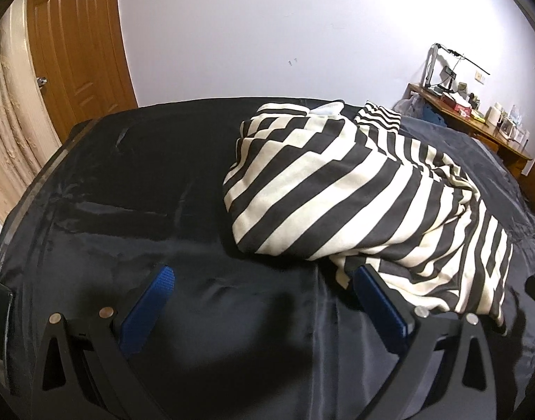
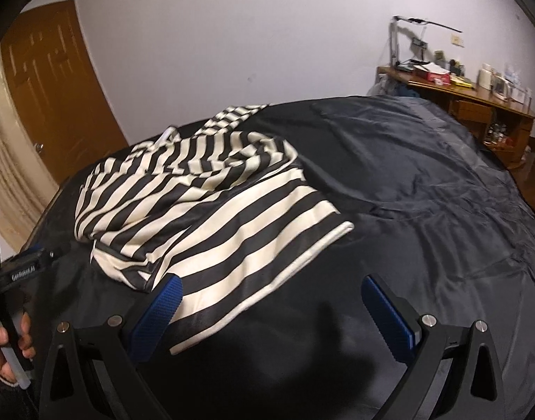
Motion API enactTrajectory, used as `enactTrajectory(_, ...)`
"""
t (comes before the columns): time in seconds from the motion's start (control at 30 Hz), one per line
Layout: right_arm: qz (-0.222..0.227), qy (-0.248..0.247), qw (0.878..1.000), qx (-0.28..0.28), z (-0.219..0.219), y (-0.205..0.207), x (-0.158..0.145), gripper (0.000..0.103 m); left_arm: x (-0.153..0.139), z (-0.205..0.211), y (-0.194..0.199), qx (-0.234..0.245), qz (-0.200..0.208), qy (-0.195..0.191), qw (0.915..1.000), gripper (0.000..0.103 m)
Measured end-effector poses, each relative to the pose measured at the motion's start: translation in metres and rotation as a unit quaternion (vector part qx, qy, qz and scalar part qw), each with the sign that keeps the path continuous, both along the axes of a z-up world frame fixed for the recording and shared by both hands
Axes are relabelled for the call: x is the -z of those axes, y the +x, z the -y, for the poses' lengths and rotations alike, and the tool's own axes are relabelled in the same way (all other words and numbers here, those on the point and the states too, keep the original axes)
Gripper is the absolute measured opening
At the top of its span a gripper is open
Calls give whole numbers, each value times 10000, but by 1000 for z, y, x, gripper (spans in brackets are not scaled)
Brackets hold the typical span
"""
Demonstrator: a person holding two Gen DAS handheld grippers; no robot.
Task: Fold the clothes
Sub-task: 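Grasp the striped garment's edge with the left gripper while the right gripper approaches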
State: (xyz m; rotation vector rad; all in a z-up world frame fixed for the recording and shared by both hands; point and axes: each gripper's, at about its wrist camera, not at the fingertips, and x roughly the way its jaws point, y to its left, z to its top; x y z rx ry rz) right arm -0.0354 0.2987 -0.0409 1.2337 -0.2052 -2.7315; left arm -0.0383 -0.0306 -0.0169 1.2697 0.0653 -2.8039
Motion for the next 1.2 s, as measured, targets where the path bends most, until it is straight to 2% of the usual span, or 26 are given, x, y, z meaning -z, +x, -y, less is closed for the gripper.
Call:
enactTrajectory(0.13,197,-78,9995,-242,4,-13,0,103,4,-3,-2,126,-61,-9,9999,103)
enactTrajectory(0.27,234,124,9972,-696,22,-16,-4,103,6,-6,-1,256,-129,24,9996,103)
enactTrajectory(0.4,318,366,9952,-851,28,-27,-7,103,2,-17,8,578,-292,-207,9977,103)
enactTrajectory(0.53,222,575,9952,-761,23,-35,-12,103,-2,-37,16,1012,-488,-711,9911,102)
enactTrajectory(0.67,191,481,9953,-820,25,-35,-9,103,-1,-54,20,1474,-474,-852,9843,94)
enactTrajectory(0.77,215,516,9945,-888,29,-34,-1,103,1,-69,23,1851,-396,-817,9785,91)
enactTrajectory(0.83,221,517,9947,-860,27,-34,2,103,2,-80,28,2146,-413,-874,9719,91)
enactTrajectory(0.9,227,464,9954,-805,22,-34,4,103,3,-93,35,2512,-421,-999,9618,90)
enactTrajectory(0.93,233,390,9961,-758,17,-34,4,103,4,-98,39,2700,-420,-1079,9559,83)
enactTrajectory(0.97,234,330,9966,-713,13,-34,4,103,6,-105,42,2892,-390,-1250,9483,68)
enactTrajectory(1.03,207,251,9974,-641,6,-33,3,103,12,-118,44,3186,-295,-1573,9343,54)
enactTrajectory(1.1,172,210,9976,-637,3,-31,3,103,20,-126,38,3337,-98,-1795,9254,46)
enactTrajectory(1.2,126,150,9977,-645,0,-28,2,103,23,-133,28,3498,90,-1881,9177,38)
